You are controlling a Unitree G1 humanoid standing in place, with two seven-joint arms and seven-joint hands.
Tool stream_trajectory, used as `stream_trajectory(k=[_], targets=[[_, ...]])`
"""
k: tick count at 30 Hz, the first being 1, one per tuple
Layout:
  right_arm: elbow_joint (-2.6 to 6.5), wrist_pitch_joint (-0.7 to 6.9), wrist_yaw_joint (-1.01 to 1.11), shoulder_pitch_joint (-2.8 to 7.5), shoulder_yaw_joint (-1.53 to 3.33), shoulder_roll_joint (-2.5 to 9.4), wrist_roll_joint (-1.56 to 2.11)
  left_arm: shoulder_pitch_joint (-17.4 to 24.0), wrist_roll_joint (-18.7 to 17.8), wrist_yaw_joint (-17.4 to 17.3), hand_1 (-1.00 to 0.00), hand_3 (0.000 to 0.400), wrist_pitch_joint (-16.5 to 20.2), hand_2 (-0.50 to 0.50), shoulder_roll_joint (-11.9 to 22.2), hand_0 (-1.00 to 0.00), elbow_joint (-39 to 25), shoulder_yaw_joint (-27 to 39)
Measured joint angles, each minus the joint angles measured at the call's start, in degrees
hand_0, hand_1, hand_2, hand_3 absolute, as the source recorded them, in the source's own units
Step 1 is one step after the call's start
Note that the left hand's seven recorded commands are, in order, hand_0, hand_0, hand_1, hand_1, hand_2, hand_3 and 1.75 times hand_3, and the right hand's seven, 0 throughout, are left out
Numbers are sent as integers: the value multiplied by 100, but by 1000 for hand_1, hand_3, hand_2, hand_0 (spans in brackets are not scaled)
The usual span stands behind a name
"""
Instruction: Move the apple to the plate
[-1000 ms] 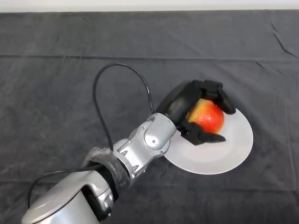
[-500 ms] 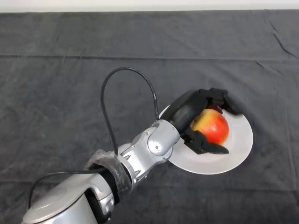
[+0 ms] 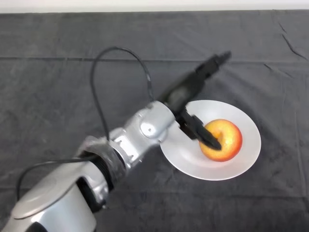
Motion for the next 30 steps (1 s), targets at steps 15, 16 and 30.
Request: stream_trajectory(k=[15, 16, 30], targets=[[0, 0, 0, -1, 1, 0, 0, 159, -159, 181, 0, 0, -464, 0, 1159, 0, -521, 1452], [0, 2, 0, -1, 6, 0, -1, 207, -197, 213, 0, 0, -464, 0, 1232, 0, -624, 1539], [0, 0, 0, -1, 7, -1, 0, 1546, -376, 607, 0, 0, -512, 0, 2161, 0, -1157, 2866]])
